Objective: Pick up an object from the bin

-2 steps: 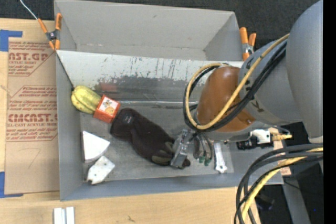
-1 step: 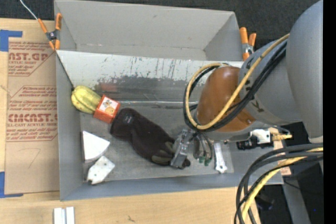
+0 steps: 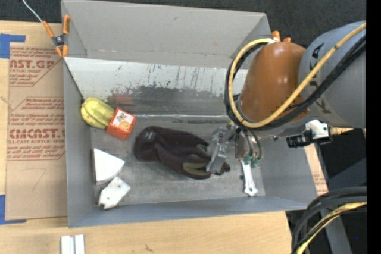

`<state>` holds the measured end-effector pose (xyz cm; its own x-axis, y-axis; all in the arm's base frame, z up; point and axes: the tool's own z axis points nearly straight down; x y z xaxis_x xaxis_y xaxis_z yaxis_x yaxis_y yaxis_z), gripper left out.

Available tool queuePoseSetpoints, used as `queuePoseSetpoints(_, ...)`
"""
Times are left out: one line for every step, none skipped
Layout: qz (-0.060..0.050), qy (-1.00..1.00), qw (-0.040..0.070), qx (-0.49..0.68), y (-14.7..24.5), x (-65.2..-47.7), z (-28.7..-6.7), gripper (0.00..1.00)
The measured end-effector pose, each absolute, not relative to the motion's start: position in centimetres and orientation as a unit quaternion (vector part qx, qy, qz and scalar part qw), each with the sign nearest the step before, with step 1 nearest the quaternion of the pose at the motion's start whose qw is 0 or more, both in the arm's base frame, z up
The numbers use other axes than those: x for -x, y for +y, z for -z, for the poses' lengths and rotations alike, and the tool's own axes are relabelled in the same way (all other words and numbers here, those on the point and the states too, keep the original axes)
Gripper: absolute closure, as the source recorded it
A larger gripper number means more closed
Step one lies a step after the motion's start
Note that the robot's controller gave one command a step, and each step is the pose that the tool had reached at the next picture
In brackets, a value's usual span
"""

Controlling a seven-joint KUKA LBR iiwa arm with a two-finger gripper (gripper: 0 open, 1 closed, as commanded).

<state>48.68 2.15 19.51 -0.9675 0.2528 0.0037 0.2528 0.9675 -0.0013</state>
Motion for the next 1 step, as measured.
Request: queuePoseSetpoints(0.0,-0.992,-0.002,0.128,1.86,-48.84,-23.73,1.0)
